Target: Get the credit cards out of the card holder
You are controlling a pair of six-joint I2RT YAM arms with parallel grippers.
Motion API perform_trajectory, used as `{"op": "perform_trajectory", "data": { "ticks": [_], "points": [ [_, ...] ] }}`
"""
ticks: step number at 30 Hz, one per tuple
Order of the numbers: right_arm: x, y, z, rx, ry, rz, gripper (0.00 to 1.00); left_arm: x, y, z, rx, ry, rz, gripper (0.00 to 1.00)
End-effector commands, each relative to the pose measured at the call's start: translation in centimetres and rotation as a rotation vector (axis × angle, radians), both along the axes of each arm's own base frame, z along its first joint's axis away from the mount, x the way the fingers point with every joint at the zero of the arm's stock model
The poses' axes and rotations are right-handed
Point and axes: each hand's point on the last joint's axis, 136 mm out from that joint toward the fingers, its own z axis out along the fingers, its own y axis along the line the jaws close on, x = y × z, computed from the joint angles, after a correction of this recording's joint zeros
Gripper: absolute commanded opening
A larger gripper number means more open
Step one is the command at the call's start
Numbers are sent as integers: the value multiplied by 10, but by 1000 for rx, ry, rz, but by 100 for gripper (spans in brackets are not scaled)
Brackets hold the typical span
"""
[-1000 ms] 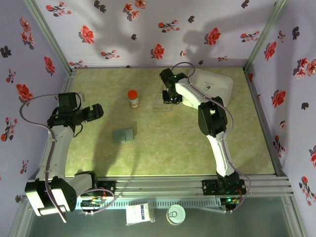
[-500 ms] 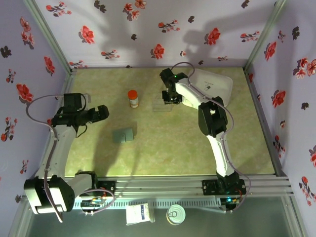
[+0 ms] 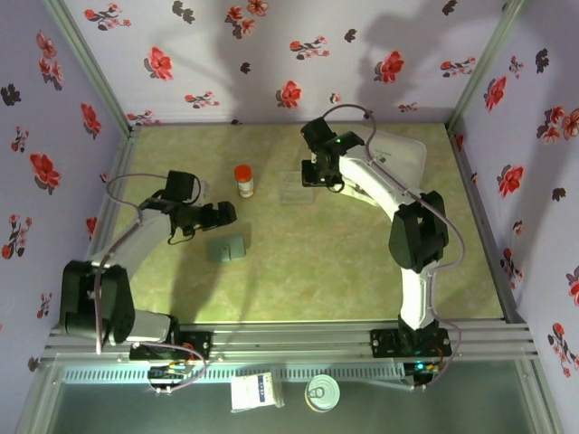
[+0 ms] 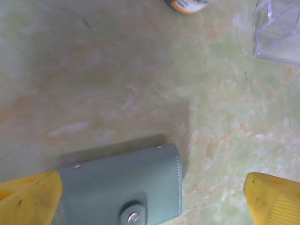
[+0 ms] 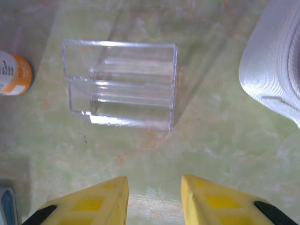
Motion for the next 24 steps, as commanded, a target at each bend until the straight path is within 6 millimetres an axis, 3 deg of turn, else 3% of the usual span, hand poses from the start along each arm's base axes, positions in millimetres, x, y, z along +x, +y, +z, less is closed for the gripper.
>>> {"op": "perform_trajectory", "data": {
  "ticks": [1,6,13,24],
  "points": [
    [-12,-6,-2,-13,1,4,36,19,-24,-1,-48,-13,-60,100],
    [-21,-13,0,-13,-10,-5,38,17,-35,-23,-59,75,-89,99],
    [-25,-16,0,-15,-11,-5,39,-16,-27,-43,-2,161,-101,100],
    [-26,-18,10,9,-55,-6,39,-70,-24,-46,135,220,-155,100]
  ]
}}
